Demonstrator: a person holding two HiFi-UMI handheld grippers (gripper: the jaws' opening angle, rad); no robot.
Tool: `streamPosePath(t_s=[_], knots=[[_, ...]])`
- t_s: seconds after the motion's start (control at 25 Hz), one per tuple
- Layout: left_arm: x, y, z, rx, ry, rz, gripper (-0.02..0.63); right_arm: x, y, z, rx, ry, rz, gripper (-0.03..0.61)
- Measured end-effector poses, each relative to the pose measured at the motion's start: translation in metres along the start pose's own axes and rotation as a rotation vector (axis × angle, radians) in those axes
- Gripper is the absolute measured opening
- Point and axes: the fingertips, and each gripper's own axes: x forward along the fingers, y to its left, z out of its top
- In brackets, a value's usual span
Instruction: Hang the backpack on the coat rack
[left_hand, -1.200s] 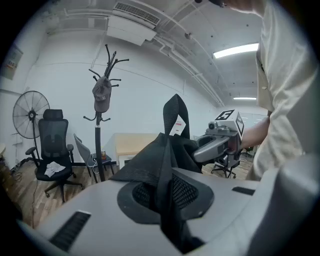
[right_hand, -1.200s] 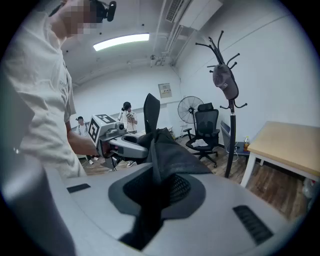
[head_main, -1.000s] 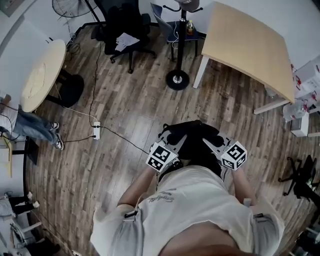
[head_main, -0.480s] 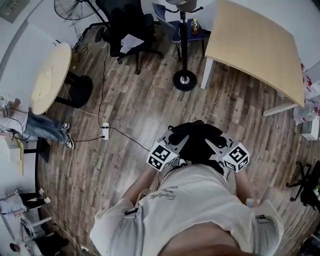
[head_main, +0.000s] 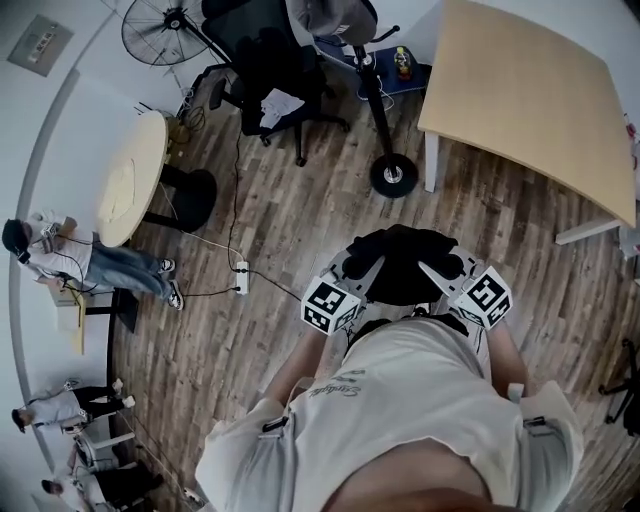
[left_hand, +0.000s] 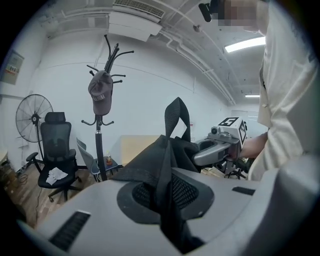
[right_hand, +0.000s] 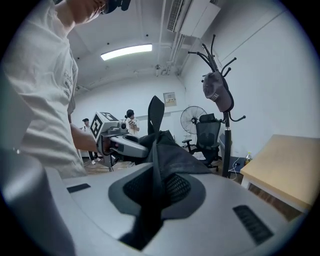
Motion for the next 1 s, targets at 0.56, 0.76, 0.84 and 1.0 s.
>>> streamPosePath(t_s=[0.56, 0.76, 0.84, 1.0], knots=[[0.036, 0.039, 0.022, -0.044, 0.007, 0.055, 0.047, 0.02, -0.055, 0.016, 0.0, -0.028, 0.028, 0.038], [0.054, 0.067, 0.018, -0.014, 0.034, 0.022, 0.046, 0.04, -0.077, 0.01, 0.048, -0.021, -0.004, 0.037], [0.059, 0.08, 0.017, -0.019, 0.045, 0.007, 0.046, 0.051, -0.084, 0.01, 0.067, -0.012, -0.016, 0.037], [0.071, 0.111, 0.022, -0.027, 0.048, -0.04, 0.046, 0.072, -0.104, 0.016, 0.086, 0.008, -0.036, 0.037]])
